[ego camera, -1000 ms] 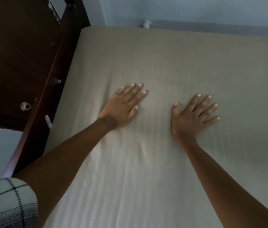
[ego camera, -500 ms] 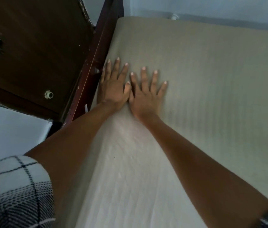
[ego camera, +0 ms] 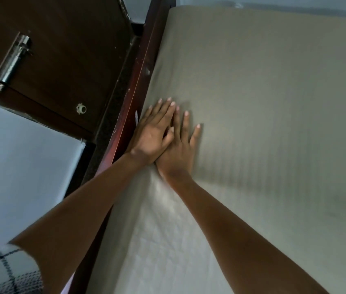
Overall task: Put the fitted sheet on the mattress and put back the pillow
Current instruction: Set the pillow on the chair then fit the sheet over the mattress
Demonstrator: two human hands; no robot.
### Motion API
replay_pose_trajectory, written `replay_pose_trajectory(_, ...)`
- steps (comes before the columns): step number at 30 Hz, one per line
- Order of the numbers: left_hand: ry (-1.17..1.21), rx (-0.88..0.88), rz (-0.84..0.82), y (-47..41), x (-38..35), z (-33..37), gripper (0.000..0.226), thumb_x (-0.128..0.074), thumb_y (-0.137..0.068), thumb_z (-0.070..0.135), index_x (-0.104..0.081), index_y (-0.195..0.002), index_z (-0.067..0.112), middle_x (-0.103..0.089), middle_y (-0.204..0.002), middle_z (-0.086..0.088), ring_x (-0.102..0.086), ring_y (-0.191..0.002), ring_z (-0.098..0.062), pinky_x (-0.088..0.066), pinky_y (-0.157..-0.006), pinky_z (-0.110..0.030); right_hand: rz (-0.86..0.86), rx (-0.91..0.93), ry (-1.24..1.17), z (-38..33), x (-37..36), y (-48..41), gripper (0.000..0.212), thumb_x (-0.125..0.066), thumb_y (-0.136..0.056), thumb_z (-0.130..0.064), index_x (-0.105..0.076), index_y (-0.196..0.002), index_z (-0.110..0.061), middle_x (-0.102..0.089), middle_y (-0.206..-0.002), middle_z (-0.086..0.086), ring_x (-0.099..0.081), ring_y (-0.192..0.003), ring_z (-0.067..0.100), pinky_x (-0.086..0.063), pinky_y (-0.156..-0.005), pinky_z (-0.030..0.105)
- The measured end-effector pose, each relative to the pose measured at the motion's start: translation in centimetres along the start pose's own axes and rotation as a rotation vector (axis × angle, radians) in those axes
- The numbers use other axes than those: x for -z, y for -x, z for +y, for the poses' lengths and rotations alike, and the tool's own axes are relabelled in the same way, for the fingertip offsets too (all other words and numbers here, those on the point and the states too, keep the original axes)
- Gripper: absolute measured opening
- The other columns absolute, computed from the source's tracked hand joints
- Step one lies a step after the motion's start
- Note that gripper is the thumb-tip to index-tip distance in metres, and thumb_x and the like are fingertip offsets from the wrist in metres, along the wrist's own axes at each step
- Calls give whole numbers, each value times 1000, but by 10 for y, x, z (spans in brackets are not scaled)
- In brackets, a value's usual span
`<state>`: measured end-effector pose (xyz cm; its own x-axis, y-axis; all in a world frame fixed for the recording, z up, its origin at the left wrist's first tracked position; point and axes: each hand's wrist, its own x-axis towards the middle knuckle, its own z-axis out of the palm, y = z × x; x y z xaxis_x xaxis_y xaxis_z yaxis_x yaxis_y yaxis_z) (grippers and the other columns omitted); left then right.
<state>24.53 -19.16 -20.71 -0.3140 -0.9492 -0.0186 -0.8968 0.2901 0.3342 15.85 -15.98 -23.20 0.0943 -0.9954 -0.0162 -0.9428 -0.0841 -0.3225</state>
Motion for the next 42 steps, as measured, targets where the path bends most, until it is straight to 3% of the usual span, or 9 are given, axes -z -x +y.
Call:
replay_pose_trajectory(7,-109,25,-164,62,4,15,74,-13,-85,54,-15,-150,17,-1,-159,1,11,-145,-15,11,-117,-35,-34,-29,-108,-38,-1,75,71,-32,-95,-46,-11,-151,-9,-6,-158,15,0,-146,31,-8,-117,54)
replay_pose_trajectory(10,-62,95,-195,73,6,20,65,-27,-94,46,-13,-151,18,4,-159,3,14,-144,-12,14,-115,-32,-46,-16,-174,-58,-6,112,62,-39,-90,-36,-38,-142,-3,-36,-147,22,-23,-141,38,-14,-113,57)
replay_pose_trajectory(14,-71,89,-217,92,4,55,54,-35,-100,30,-18,-150,19,3,-159,-2,9,-146,-18,11,-115,-34,-190,152,-123,-79,3,176,54,-53,-77,-34,-58,-128,-16,-64,-124,1,-50,-126,19,-26,-113,46)
replay_pose_trajectory(18,68,67,-161,141,-7,92,45,-40,-98,22,-38,-143,19,-17,-157,-1,-2,-146,-17,8,-116,-33,-84,371,-87,-56,15,203,62,-40,-86,-31,-37,-142,-6,-37,-149,9,-27,-140,22,-25,-113,43)
replay_pose_trajectory(21,164,43,-52,178,-13,115,46,-34,-94,26,-50,-135,16,-35,-150,-3,-13,-142,-17,1,-116,-35,-8,380,-156,-4,17,244,59,-48,-83,-29,-37,-138,-9,-46,-142,13,-30,-136,27,-33,-108,48)
replay_pose_trajectory(25,-27,-93,-208,230,-35,115,53,-24,-95,37,-36,-144,21,-20,-155,4,-9,-144,-21,-1,-118,-39,8,236,26,86,26,313,62,-43,-82,-39,-42,-136,-8,-45,-144,11,-26,-140,24,-17,-112,50)
replay_pose_trajectory(28,-191,73,-137,257,-34,87,54,-24,-96,40,-23,-149,25,-13,-156,7,-9,-145,-19,4,-117,-33,-3,137,85,118,34,335,63,-38,-88,-43,-39,-139,-6,-36,-149,11,-16,-145,23,-19,-111,55)
replay_pose_trajectory(33,-114,382,-39,270,-26,75,62,-12,-94,50,-8,-151,26,2,-159,7,13,-145,-10,16,-115,-26,-57,-49,122,98,32,330,68,-40,-84,-49,-46,-139,-10,-33,-151,12,-28,-140,37,-20,-109,61)
replay_pose_trajectory(42,37,142,-36,302,-18,79,57,-18,-97,37,-23,-148,12,-6,-157,-1,0,-146,-17,6,-117,-27,-169,-67,66,15,17,331,77,-33,-85,-63,-27,-148,-20,-15,-158,9,-6,-143,43,-4,-110,67)
